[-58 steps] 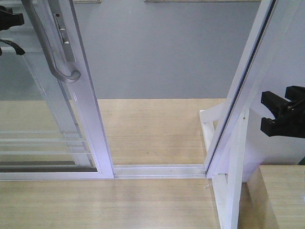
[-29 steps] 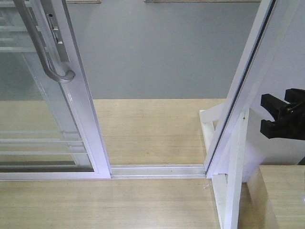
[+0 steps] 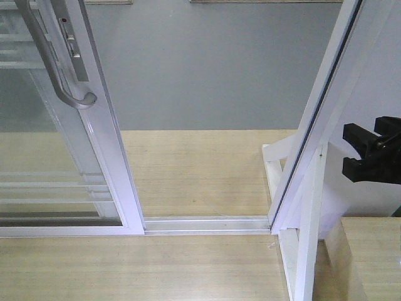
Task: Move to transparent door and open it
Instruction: 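Open the left gripper and withdraw it from the handle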
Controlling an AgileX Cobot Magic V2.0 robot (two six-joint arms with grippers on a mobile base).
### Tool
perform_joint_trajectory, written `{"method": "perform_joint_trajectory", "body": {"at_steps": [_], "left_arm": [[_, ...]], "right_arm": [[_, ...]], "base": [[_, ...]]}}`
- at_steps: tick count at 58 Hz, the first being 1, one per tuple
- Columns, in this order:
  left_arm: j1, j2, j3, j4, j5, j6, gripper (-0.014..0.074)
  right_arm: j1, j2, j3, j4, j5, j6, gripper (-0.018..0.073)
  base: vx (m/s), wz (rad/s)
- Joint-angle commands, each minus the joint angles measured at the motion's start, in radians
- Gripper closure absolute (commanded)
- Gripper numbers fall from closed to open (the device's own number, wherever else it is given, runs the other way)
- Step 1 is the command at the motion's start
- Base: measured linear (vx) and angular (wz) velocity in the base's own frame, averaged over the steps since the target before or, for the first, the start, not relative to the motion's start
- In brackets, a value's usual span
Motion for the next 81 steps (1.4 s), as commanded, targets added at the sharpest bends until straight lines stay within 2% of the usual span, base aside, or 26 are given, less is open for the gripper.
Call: {"method": "perform_joint_trajectory", "body": {"at_steps": [1, 9, 12, 14, 29, 35, 40, 48, 53, 67, 81], "left_arm": [[-0.003, -0.048, -0.025, -0.032, -0.003, -0.009, 0.0253], [-0.023, -0.119, -0.021, -0.054, 0.106, -0.006, 0.0461], [-0.037, -0.143, -0.005, -0.051, 0.117, -0.006, 0.0570], [-0.044, -0.159, 0.017, -0.043, 0.116, -0.003, 0.0605], [-0.045, -0.222, 0.138, -0.054, 0.086, 0.001, 0.0603], [-0.045, -0.221, 0.187, -0.065, -0.021, 0.008, 0.0603], [-0.045, -0.221, 0.246, -0.143, -0.140, 0.108, 0.0602], [-0.045, -0.222, 0.354, -0.350, -0.279, 0.340, 0.0602], [-0.045, -0.255, 0.413, -0.366, -0.279, 0.416, 0.0602], [-0.040, -0.505, 0.555, -0.358, -0.279, 0.418, 0.0602], [-0.040, -0.488, 0.683, -0.360, -0.364, 0.418, 0.0602]], "right_arm": [[-0.006, -0.011, -0.028, -0.008, -0.073, -0.002, 0.0191], [-0.006, -0.011, -0.028, -0.008, -0.073, -0.002, 0.0191], [-0.006, -0.011, -0.028, -0.008, -0.073, -0.002, 0.0191], [-0.006, -0.011, -0.028, -0.008, -0.073, -0.002, 0.0191], [-0.006, -0.011, -0.028, -0.008, -0.072, -0.002, 0.0191], [-0.006, -0.011, -0.028, -0.008, -0.072, -0.002, 0.0191], [-0.006, -0.011, -0.028, -0.008, -0.072, -0.002, 0.0191], [-0.006, -0.011, -0.028, -0.008, -0.072, -0.002, 0.0191], [-0.006, -0.011, -0.028, -0.008, -0.072, -0.002, 0.0191], [-0.006, -0.011, -0.028, -0.008, -0.072, -0.002, 0.0191], [-0.006, -0.011, -0.028, -0.008, -0.064, -0.002, 0.0191]], "base": [[0.00, 0.00], [0.00, 0.00], [0.00, 0.00], [0.00, 0.00], [0.00, 0.00], [0.00, 0.00], [0.00, 0.00], [0.00, 0.00], [0.00, 0.00], [0.00, 0.00], [0.00, 0.00]]}}
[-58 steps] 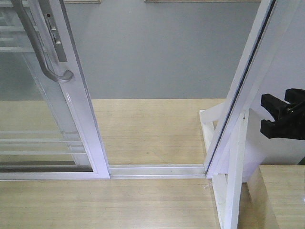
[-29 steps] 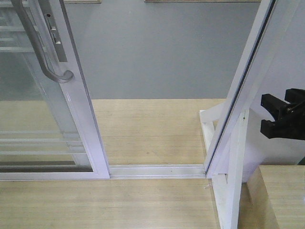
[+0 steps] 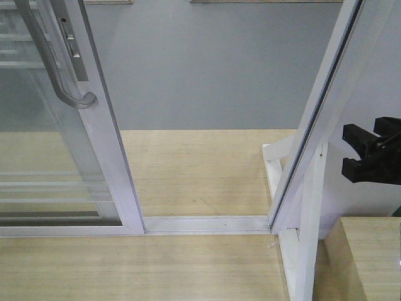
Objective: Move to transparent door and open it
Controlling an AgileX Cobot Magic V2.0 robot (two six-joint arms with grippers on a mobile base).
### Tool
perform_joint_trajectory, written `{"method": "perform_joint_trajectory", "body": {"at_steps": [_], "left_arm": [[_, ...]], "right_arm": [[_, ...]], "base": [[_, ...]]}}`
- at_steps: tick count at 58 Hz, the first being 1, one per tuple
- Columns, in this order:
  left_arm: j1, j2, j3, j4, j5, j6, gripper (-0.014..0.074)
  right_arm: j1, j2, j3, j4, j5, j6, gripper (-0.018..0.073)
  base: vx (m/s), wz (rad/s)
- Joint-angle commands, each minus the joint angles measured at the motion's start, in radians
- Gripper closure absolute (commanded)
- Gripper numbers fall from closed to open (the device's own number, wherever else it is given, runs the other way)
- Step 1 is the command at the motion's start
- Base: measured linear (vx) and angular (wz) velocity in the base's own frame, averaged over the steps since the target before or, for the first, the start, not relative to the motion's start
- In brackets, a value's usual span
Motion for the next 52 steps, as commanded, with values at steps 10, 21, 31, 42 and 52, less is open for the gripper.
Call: {"method": "perform_joint_trajectory", "body": {"at_steps": [10, 21, 31, 42, 52], "left_arm": [[0.000, -0.003, 0.030, -0.013, -0.074, -0.002, 0.0602], [0.000, -0.003, 0.030, -0.013, -0.073, -0.002, 0.0602], [0.000, -0.003, 0.030, -0.013, -0.073, -0.002, 0.0602], [0.000, -0.003, 0.030, -0.013, -0.073, -0.002, 0.0602], [0.000, -0.003, 0.030, -0.013, -0.073, -0.002, 0.0602]], "right_arm": [[-0.006, -0.011, -0.029, -0.008, -0.073, -0.002, 0.0191], [-0.006, -0.011, -0.029, -0.008, -0.072, -0.002, 0.0191], [-0.006, -0.011, -0.029, -0.008, -0.074, -0.002, 0.0191], [-0.006, -0.011, -0.029, -0.008, -0.073, -0.002, 0.0191], [-0.035, -0.053, -0.029, -0.104, -0.061, 0.001, 0.0319]], "base": [[0.00, 0.00], [0.00, 0.00], [0.00, 0.00], [0.00, 0.00], [0.00, 0.00]]}}
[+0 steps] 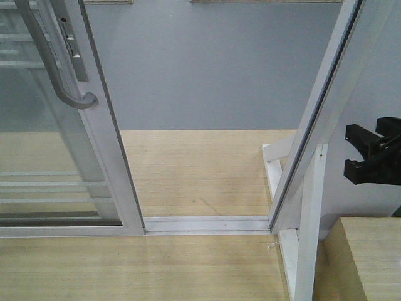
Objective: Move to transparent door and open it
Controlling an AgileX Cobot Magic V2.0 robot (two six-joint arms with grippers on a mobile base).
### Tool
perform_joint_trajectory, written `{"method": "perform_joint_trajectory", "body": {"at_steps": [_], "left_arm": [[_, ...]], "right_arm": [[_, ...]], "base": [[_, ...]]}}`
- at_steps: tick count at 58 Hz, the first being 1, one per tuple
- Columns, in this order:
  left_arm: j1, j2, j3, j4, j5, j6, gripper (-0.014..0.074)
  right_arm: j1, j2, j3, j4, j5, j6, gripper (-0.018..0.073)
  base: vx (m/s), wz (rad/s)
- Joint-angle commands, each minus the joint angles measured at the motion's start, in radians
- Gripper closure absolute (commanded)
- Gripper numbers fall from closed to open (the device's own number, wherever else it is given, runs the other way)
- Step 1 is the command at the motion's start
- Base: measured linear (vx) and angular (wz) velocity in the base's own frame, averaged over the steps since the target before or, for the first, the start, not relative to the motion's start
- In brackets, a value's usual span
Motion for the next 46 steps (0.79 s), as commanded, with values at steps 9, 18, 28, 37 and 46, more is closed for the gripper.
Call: {"method": "perform_joint_trajectory", "body": {"at_steps": [9, 18, 28, 37, 46], "left_arm": [[-0.001, -0.003, 0.030, -0.012, -0.080, -0.002, 0.0602], [-0.001, -0.003, 0.030, -0.012, -0.080, -0.002, 0.0602], [-0.001, -0.003, 0.030, -0.012, -0.080, -0.002, 0.0602], [-0.001, -0.003, 0.030, -0.012, -0.080, -0.002, 0.0602], [-0.001, -0.003, 0.030, -0.012, -0.080, -0.002, 0.0602]], "right_arm": [[-0.111, -0.132, -0.029, -0.060, 0.038, 0.002, 0.0574], [-0.220, -0.263, -0.024, -0.093, 0.141, 0.012, 0.0570], [-0.245, -0.423, 0.148, -0.132, -0.043, 0.061, 0.0568], [-0.245, -0.559, 0.339, -0.144, -0.152, 0.130, 0.0567], [-0.245, -0.680, 0.467, -0.144, -0.156, 0.147, 0.0567]], "base": [[0.00, 0.00], [0.00, 0.00], [0.00, 0.00], [0.00, 0.00], [0.00, 0.00]]}}
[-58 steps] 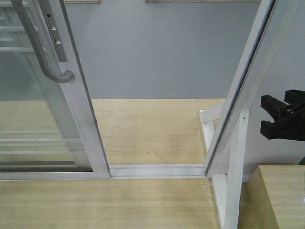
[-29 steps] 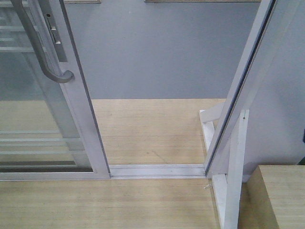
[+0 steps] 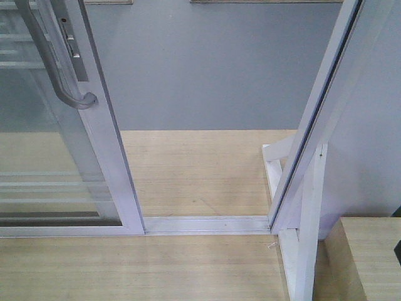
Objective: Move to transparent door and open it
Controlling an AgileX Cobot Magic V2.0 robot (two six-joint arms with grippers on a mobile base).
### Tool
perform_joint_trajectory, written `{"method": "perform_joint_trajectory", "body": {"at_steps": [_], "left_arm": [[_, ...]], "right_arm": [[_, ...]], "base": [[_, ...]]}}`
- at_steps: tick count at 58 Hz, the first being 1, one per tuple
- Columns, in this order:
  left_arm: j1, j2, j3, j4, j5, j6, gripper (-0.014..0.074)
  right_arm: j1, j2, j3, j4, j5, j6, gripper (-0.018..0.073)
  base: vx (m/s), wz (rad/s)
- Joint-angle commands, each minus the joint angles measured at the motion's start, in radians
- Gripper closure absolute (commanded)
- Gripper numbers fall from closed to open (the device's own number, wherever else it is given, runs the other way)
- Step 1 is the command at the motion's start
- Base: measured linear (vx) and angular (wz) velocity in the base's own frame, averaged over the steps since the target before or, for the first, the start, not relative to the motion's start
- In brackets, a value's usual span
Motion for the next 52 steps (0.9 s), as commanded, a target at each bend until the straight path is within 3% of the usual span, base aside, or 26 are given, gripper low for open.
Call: {"method": "perform_joint_trajectory", "body": {"at_steps": [1, 10, 52], "left_arm": [[-0.001, -0.003, 0.030, -0.011, -0.080, -0.002, 0.0602], [-0.001, -0.002, 0.030, -0.011, -0.080, -0.002, 0.0602], [-0.001, -0.003, 0.030, -0.011, -0.079, -0.002, 0.0602]], "right_arm": [[-0.007, -0.048, 0.029, -0.015, -0.104, 0.012, 0.0567], [-0.011, -0.155, 0.140, -0.015, -0.202, 0.014, 0.0567], [-0.011, -0.152, 0.135, -0.013, -0.192, 0.016, 0.0567]], "base": [[0.00, 0.00], [0.00, 0.00], [0.00, 0.00]]}}
